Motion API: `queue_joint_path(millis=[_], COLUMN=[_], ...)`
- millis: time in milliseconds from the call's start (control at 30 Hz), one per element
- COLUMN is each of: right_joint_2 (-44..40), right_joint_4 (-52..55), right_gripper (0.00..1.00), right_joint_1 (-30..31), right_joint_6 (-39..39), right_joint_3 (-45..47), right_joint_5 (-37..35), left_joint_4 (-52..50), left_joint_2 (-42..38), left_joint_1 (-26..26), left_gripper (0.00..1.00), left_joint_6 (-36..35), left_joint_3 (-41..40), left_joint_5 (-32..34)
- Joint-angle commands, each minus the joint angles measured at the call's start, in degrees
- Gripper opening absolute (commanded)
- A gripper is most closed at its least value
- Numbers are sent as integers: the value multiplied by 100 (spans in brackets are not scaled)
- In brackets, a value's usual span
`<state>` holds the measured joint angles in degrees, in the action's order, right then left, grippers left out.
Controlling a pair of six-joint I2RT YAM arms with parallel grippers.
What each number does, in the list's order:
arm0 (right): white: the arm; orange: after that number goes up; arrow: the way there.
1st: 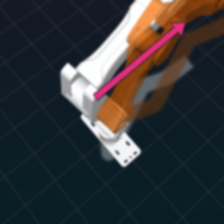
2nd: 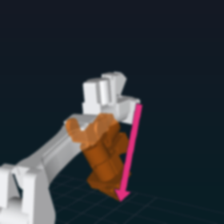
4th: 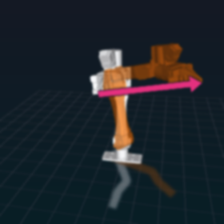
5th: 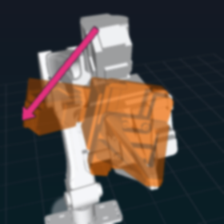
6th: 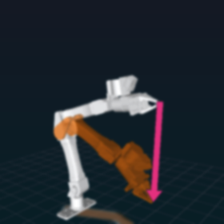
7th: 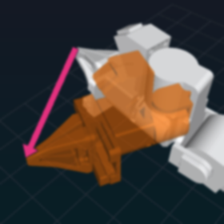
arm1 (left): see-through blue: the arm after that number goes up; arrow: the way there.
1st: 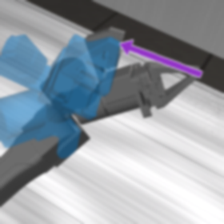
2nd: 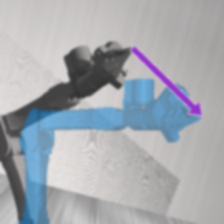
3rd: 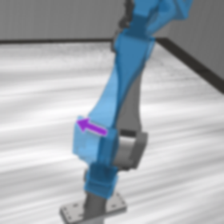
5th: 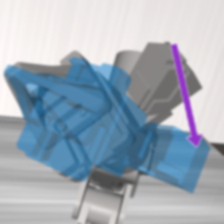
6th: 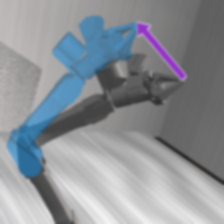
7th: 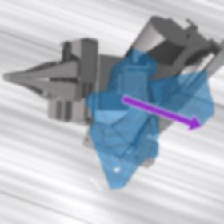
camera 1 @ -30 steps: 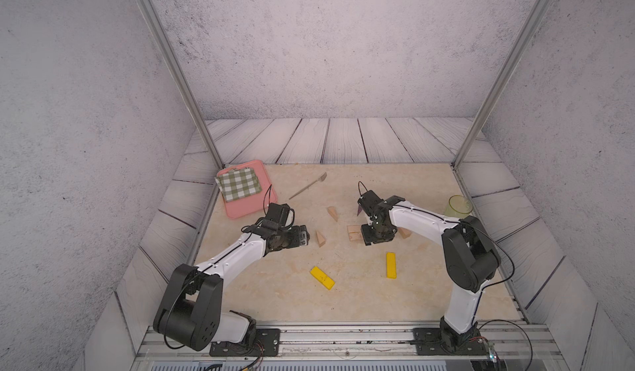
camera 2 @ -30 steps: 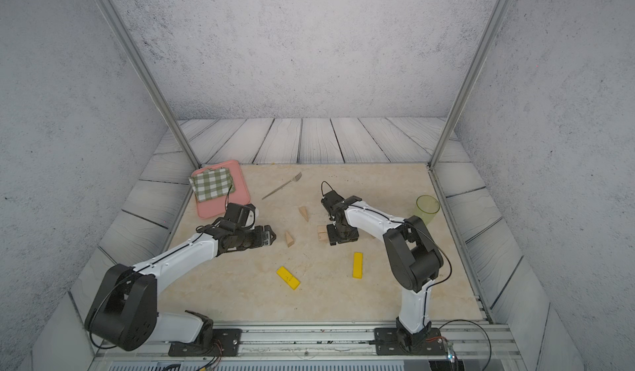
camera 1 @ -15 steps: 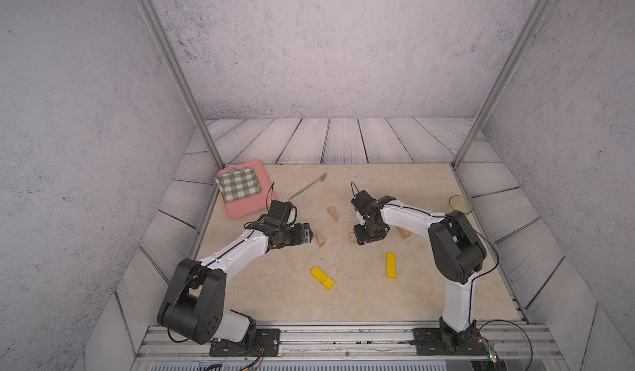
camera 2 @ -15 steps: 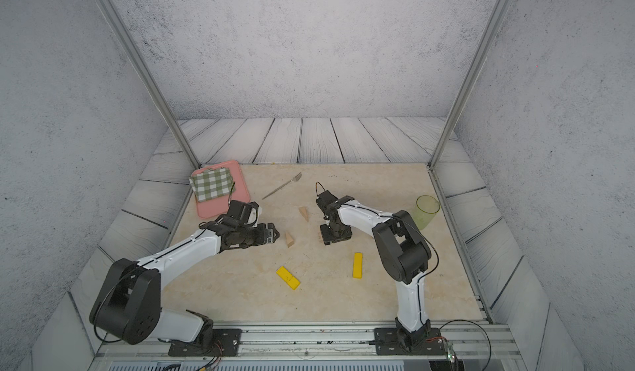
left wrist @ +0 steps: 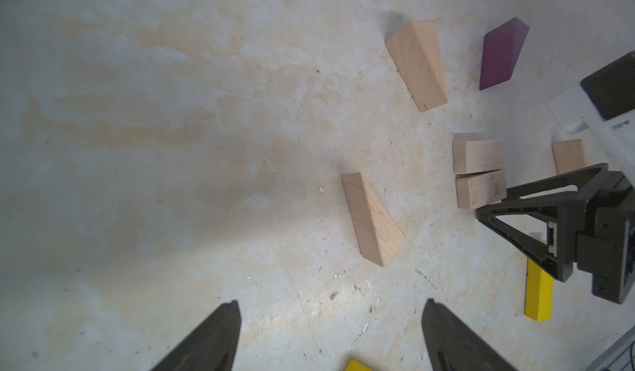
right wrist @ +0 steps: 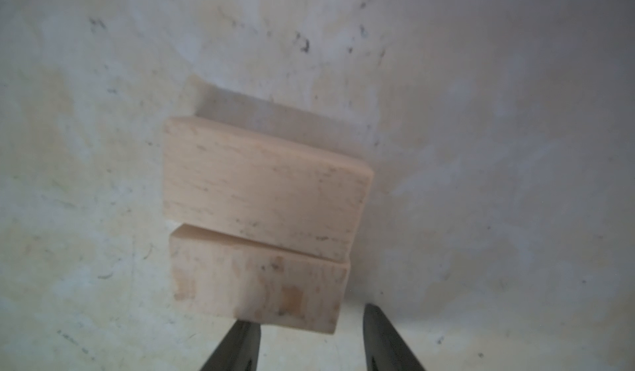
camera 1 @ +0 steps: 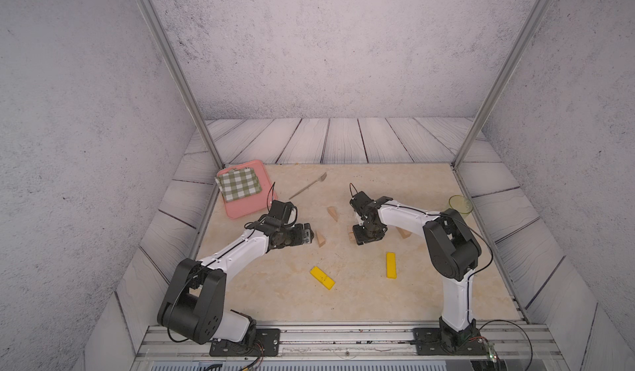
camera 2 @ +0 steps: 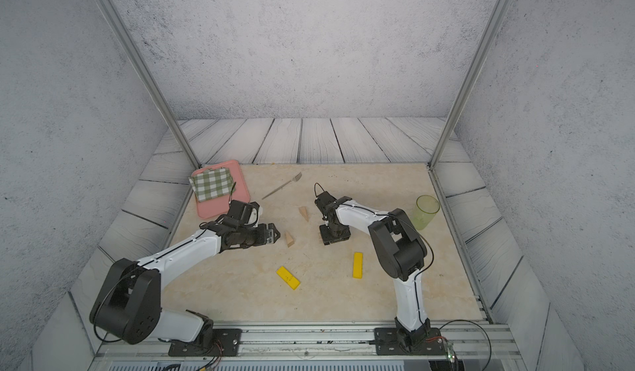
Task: Assemble a small pinwheel with building blocks
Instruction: Adjust the building block at the center of the board.
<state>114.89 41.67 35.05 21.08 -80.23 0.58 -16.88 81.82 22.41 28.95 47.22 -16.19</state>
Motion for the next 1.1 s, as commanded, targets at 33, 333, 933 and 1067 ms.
queue_joint_path(millis=[33, 333, 933, 1067], right_joint_2=[272, 323, -331, -356], right_joint_4=[-36, -36, 114, -19], right_gripper=[51, 50, 53, 53], right_joint_1=[30, 63, -60, -306], right_joint_6=[154, 256, 339, 495], right_joint_3=[-149, -242, -95, -92], right_joint_5=[74, 126, 515, 930], left_joint_4=[-87, -79, -218, -243], left_joint_2=[71, 80, 86, 123], left_joint_1=[61, 61, 61, 61], left_gripper=[89, 90, 92, 92], left_joint_6=[-56, -43, -184, -223], left_joint_3=[63, 6, 135, 175], left_joint_5=[-34, -51, 63, 46])
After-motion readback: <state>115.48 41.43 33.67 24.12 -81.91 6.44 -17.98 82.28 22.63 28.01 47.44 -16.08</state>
